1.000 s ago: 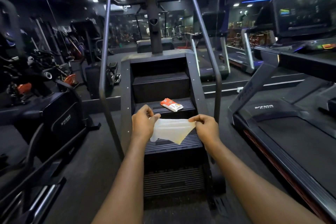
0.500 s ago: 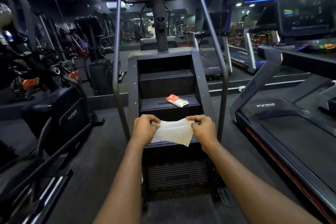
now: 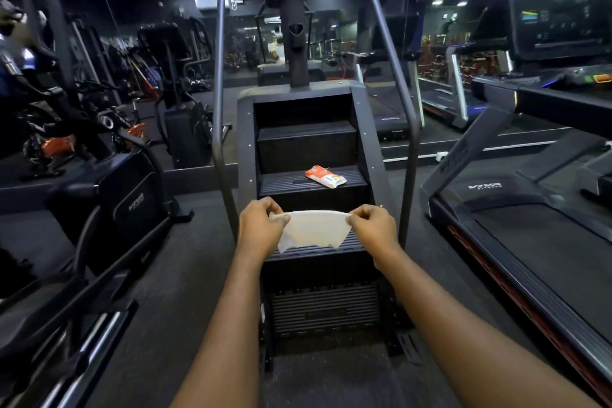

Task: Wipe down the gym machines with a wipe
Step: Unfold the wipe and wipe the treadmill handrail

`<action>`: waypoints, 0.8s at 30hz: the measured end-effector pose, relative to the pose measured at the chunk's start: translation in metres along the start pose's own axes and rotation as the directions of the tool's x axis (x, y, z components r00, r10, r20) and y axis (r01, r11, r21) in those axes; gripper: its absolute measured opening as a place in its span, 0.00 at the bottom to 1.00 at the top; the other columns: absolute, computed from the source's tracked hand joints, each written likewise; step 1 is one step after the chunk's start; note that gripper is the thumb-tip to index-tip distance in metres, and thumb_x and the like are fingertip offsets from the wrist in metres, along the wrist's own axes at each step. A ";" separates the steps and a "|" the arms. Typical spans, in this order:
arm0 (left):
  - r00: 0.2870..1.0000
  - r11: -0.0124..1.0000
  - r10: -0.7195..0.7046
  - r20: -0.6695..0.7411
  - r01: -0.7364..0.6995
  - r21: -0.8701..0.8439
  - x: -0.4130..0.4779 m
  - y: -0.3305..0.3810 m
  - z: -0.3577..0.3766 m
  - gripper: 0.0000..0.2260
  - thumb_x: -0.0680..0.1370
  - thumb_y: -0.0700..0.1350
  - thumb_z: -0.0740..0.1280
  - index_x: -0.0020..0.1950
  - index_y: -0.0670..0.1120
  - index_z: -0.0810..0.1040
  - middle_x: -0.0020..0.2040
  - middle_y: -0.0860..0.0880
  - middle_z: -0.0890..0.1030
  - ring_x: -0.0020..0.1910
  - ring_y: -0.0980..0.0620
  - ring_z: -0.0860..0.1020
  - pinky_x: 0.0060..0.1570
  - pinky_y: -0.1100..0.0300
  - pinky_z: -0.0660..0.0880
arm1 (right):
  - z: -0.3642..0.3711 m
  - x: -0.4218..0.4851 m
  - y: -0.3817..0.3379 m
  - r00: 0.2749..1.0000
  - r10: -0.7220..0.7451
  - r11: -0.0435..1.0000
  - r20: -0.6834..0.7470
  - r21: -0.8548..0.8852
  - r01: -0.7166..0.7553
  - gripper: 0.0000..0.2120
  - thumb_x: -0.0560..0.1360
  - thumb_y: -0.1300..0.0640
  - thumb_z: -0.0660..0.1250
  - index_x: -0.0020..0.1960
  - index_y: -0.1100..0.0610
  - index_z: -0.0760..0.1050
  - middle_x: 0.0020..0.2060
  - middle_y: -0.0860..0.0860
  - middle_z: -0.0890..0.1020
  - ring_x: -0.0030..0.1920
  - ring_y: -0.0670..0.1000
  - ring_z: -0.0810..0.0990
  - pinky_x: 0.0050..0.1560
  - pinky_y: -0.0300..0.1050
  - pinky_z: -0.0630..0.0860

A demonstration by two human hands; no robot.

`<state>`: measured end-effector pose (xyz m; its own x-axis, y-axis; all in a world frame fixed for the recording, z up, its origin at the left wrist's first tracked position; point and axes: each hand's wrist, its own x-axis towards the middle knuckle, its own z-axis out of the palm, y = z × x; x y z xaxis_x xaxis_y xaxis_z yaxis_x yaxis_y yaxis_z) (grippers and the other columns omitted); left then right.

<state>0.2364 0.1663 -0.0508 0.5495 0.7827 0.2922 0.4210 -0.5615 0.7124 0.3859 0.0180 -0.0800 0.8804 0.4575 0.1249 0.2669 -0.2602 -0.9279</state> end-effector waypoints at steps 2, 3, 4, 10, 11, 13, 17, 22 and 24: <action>0.989 0.991 0.131 -0.074 -0.132 -0.010 -0.003 0.000 0.002 0.07 0.76 0.44 0.73 0.41 0.50 0.77 0.57 0.53 0.75 0.60 0.53 0.72 0.56 0.53 0.68 | -0.003 -0.002 0.001 0.997 -0.036 0.994 -0.074 0.104 0.044 0.06 0.79 0.61 0.67 0.45 0.56 0.81 0.42 0.48 0.82 0.45 0.45 0.80 0.34 0.31 0.70; 0.981 0.985 0.173 -0.090 -0.174 -0.007 -0.003 -0.001 0.003 0.07 0.76 0.44 0.73 0.41 0.51 0.77 0.60 0.55 0.74 0.62 0.55 0.69 0.59 0.51 0.65 | -0.005 -0.003 0.000 0.993 -0.066 0.989 -0.099 0.123 0.078 0.06 0.79 0.61 0.67 0.46 0.56 0.81 0.42 0.48 0.83 0.44 0.45 0.80 0.34 0.29 0.71; 0.981 0.983 0.184 -0.070 -0.183 0.011 -0.004 0.000 0.006 0.08 0.76 0.44 0.74 0.40 0.52 0.76 0.60 0.56 0.75 0.61 0.56 0.69 0.61 0.51 0.64 | -0.009 -0.003 -0.001 0.993 -0.090 0.991 -0.076 0.096 0.097 0.05 0.79 0.60 0.67 0.46 0.57 0.82 0.41 0.47 0.83 0.44 0.44 0.80 0.34 0.27 0.71; 0.994 0.998 0.056 0.094 -0.055 -0.016 0.000 0.011 0.016 0.09 0.77 0.43 0.74 0.40 0.52 0.78 0.43 0.53 0.81 0.47 0.53 0.79 0.45 0.60 0.73 | -0.025 0.002 0.006 0.996 -0.087 0.993 0.003 -0.083 0.087 0.06 0.78 0.61 0.69 0.43 0.55 0.81 0.40 0.48 0.82 0.43 0.43 0.79 0.34 0.28 0.68; 0.992 0.999 0.050 0.118 -0.051 0.002 0.000 0.013 0.018 0.08 0.78 0.43 0.73 0.41 0.51 0.78 0.43 0.52 0.80 0.47 0.54 0.78 0.44 0.62 0.71 | -0.027 0.003 0.007 0.998 -0.056 0.993 0.011 -0.100 0.057 0.07 0.78 0.61 0.69 0.42 0.54 0.81 0.40 0.48 0.82 0.43 0.44 0.79 0.35 0.30 0.68; 0.993 0.998 0.057 0.099 -0.053 -0.041 -0.002 0.015 0.021 0.06 0.80 0.43 0.70 0.43 0.49 0.78 0.44 0.51 0.80 0.46 0.54 0.77 0.41 0.64 0.69 | -0.031 0.004 0.011 1.000 -0.024 0.998 -0.016 -0.064 0.023 0.07 0.78 0.60 0.68 0.42 0.53 0.80 0.42 0.48 0.82 0.43 0.43 0.78 0.36 0.31 0.68; 0.992 0.981 0.118 0.038 -0.111 -0.160 -0.005 0.024 0.029 0.05 0.82 0.42 0.65 0.46 0.49 0.75 0.46 0.51 0.80 0.48 0.53 0.77 0.39 0.63 0.70 | -0.032 0.008 0.009 0.997 0.007 0.995 -0.073 0.102 0.001 0.08 0.80 0.59 0.65 0.43 0.53 0.79 0.42 0.50 0.83 0.44 0.47 0.80 0.40 0.39 0.73; 0.992 0.973 0.101 -0.077 -0.115 -0.202 -0.008 0.035 0.039 0.03 0.82 0.41 0.65 0.50 0.47 0.74 0.46 0.50 0.80 0.44 0.53 0.77 0.36 0.72 0.68 | -0.029 0.013 0.010 0.977 0.026 0.978 -0.209 0.207 0.018 0.06 0.81 0.58 0.63 0.47 0.53 0.78 0.44 0.51 0.84 0.47 0.51 0.84 0.46 0.50 0.83; 0.993 0.966 0.062 -0.105 -0.086 -0.243 -0.008 0.035 0.043 0.03 0.82 0.42 0.67 0.50 0.46 0.74 0.46 0.50 0.80 0.46 0.51 0.78 0.40 0.65 0.72 | -0.029 0.014 0.012 0.974 0.036 0.981 -0.224 0.193 0.008 0.04 0.82 0.57 0.64 0.49 0.50 0.74 0.45 0.50 0.83 0.47 0.51 0.83 0.47 0.51 0.83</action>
<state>0.2777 0.1296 -0.0556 0.4960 0.7703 0.4009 0.1847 -0.5446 0.8181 0.4124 -0.0034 -0.0792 0.9548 0.2460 0.1668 0.1933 -0.0878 -0.9772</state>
